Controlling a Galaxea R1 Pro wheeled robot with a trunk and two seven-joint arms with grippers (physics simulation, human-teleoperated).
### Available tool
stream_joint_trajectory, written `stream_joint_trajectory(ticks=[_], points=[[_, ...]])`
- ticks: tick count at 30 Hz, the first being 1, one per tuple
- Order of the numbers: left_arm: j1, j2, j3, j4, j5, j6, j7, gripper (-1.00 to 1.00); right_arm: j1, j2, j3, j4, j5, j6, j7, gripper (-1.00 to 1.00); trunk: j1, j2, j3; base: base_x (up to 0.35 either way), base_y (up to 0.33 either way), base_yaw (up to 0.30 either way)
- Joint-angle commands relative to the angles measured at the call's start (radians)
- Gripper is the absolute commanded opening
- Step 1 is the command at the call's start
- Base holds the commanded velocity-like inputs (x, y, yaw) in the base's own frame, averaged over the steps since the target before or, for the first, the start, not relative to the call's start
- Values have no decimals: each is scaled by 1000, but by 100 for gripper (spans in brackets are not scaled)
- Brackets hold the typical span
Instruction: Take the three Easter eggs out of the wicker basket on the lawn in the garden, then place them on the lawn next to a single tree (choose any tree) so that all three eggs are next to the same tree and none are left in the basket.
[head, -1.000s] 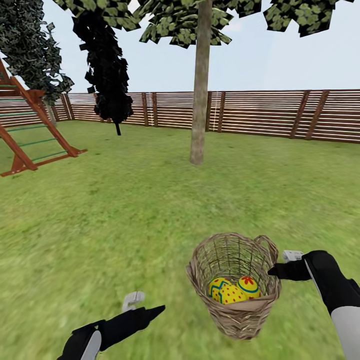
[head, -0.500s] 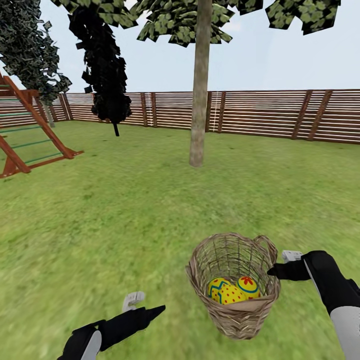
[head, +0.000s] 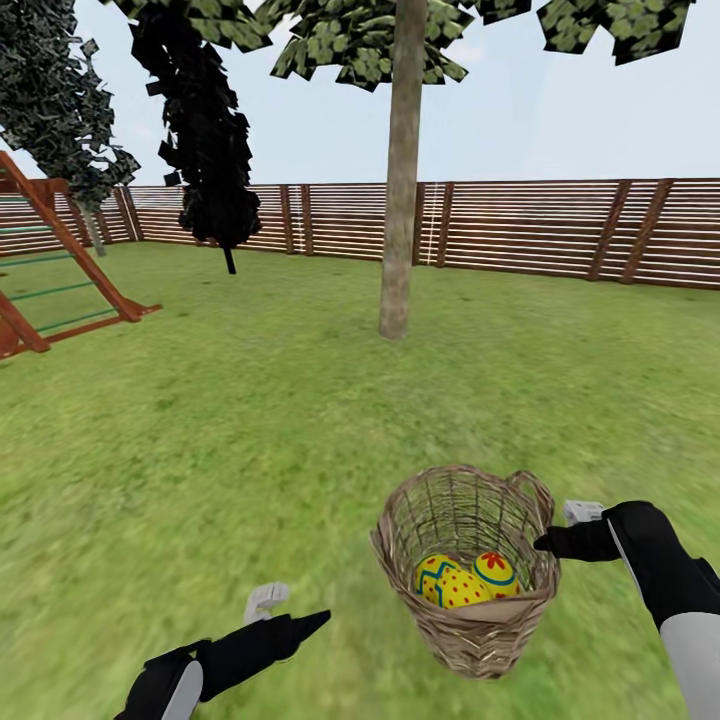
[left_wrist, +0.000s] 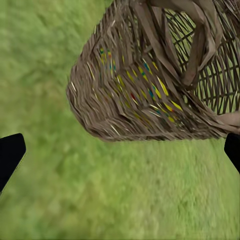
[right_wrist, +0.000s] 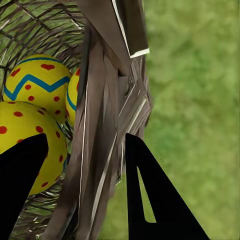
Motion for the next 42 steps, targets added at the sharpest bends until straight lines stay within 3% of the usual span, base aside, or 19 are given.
stream_joint_trajectory(ticks=[1, 42], points=[[0, 0, 0, -1, 6, 7, 0, 100, -1, 0, -2, -1, 2, 4, 10, -100, 0, 0, -1, 343, -83, 0], [0, 0, -5, -1, 5, 7, 0, 100, -1, 6, 1, 1, 2, 3, 9, -100, 0, 0, -1, 343, -87, 0]])
